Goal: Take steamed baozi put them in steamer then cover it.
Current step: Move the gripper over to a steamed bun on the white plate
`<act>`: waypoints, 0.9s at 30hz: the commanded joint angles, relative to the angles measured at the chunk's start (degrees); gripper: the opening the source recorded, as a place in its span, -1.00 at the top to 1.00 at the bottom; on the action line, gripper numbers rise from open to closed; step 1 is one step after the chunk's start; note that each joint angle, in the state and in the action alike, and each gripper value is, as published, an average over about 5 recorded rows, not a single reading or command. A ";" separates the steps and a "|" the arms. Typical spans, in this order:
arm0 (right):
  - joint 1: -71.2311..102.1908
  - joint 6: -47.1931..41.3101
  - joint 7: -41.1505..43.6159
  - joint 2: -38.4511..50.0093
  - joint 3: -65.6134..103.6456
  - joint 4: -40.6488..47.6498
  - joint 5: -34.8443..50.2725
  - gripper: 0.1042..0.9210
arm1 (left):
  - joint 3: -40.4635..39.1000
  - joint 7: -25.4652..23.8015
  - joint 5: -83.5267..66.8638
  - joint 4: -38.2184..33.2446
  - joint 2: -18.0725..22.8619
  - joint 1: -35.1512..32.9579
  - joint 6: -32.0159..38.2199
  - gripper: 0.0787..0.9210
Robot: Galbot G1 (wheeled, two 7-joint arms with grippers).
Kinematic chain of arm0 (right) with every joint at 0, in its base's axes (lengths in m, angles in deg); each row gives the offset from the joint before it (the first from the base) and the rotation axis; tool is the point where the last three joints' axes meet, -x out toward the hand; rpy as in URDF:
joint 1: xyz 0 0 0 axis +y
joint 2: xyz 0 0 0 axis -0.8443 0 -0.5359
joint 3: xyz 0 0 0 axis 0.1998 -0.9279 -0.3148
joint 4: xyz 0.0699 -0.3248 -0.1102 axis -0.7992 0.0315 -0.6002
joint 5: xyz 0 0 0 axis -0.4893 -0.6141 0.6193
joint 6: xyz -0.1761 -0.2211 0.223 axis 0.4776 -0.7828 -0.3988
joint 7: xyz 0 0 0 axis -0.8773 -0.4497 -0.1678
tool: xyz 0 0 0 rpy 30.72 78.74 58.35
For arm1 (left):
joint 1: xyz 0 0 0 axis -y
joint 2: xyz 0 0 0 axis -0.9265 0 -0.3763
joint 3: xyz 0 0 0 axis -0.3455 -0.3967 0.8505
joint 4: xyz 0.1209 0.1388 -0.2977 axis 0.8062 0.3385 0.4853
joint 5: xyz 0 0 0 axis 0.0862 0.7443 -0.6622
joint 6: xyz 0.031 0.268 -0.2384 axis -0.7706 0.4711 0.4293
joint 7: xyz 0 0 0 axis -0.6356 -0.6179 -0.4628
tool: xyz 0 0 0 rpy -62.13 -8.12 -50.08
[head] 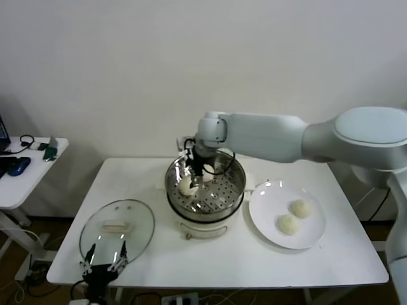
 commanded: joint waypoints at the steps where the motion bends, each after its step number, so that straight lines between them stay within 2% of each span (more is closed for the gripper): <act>1: -16.64 5.84 13.24 14.40 -7.12 -6.54 8.42 -0.76 | -0.04 -0.01 0.19 -0.19 0.09 0.12 -0.06 -0.77; 6: -22.24 8.38 15.88 27.90 -16.87 -15.68 5.26 -0.76 | 0.03 -0.11 0.15 -0.20 -0.02 0.70 -0.31 -0.77; 13: -16.08 8.24 10.73 41.59 -22.08 -20.60 -12.15 -0.76 | -0.13 -0.21 0.29 -0.08 0.02 1.08 -0.64 -0.77; 19: -3.42 6.07 6.65 45.32 -13.90 -19.00 -20.79 -0.76 | -0.23 -0.26 0.53 0.15 0.37 1.45 -0.93 -0.77; 27: 13.20 3.58 3.95 44.02 -0.79 -15.92 -24.17 -0.76 | 0.20 -0.29 0.48 0.05 0.61 1.36 -0.86 -0.77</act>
